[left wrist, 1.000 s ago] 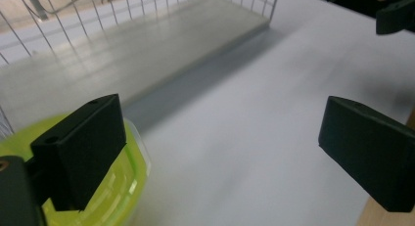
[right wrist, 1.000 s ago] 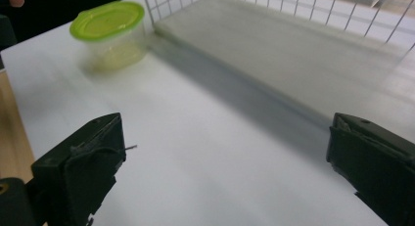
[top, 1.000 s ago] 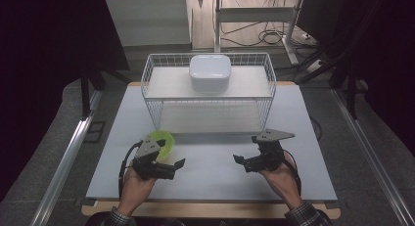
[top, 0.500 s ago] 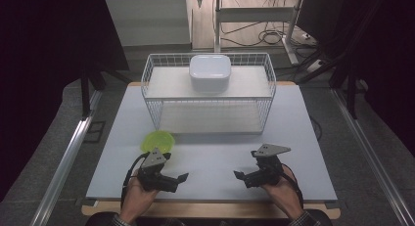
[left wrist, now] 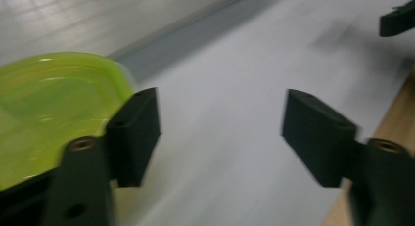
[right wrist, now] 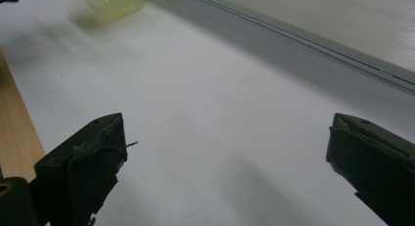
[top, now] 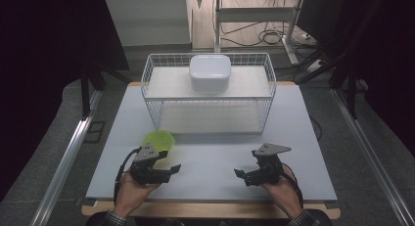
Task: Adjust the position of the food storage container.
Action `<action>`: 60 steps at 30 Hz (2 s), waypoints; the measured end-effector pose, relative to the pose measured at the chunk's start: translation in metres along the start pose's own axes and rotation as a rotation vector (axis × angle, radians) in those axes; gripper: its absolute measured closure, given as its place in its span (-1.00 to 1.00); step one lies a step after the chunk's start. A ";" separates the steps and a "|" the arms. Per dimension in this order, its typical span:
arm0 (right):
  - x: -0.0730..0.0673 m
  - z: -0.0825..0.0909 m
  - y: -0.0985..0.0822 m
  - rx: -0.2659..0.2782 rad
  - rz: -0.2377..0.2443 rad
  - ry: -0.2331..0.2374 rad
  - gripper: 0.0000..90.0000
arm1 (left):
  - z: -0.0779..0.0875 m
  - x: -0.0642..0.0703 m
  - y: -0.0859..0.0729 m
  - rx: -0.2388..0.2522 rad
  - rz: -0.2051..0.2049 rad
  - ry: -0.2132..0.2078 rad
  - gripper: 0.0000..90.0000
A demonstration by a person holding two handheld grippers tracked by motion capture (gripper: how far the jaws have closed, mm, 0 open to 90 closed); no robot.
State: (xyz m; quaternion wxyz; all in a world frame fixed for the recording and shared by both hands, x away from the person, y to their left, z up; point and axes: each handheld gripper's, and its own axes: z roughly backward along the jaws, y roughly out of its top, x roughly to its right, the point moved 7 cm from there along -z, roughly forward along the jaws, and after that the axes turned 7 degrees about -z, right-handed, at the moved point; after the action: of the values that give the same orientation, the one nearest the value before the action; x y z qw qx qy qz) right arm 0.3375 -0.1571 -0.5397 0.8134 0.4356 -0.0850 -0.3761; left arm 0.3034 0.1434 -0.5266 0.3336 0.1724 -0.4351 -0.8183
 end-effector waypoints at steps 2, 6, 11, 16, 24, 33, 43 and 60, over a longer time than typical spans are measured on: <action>0.000 0.000 0.000 -0.003 0.002 -0.003 -0.95 | 0.002 -0.008 -0.001 0.008 0.017 0.015 0.01; 0.001 -0.002 -0.001 -0.012 0.001 -0.007 -0.95 | 0.007 -0.023 -0.002 0.000 0.032 0.048 0.42; 0.001 -0.003 -0.003 -0.032 0.003 -0.008 -0.91 | 0.018 -0.045 -0.007 0.004 0.067 0.082 0.91; 0.002 -0.003 -0.004 -0.041 -0.014 -0.007 -0.88 | 0.032 -0.067 -0.013 0.036 0.099 0.153 1.00; 0.003 -0.003 -0.005 -0.050 -0.009 -0.014 -0.88 | 0.049 -0.107 -0.035 0.040 0.184 0.258 1.00; 0.004 -0.006 -0.008 -0.071 -0.013 -0.019 -0.88 | 0.035 -0.134 -0.057 -0.006 0.247 0.270 1.00; 0.003 -0.008 -0.009 -0.083 -0.006 -0.025 -0.88 | -0.005 -0.136 -0.056 -0.071 0.236 0.180 0.99; 0.004 -0.008 -0.010 -0.092 -0.006 -0.029 -0.88 | -0.028 -0.112 -0.051 -0.104 0.183 0.044 1.00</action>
State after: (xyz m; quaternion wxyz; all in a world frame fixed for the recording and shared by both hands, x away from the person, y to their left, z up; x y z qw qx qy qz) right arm 0.3387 -0.1581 -0.5537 0.8301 0.3924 -0.0778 -0.3884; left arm 0.3798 0.2245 -0.5853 0.4251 0.1321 -0.3984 -0.8020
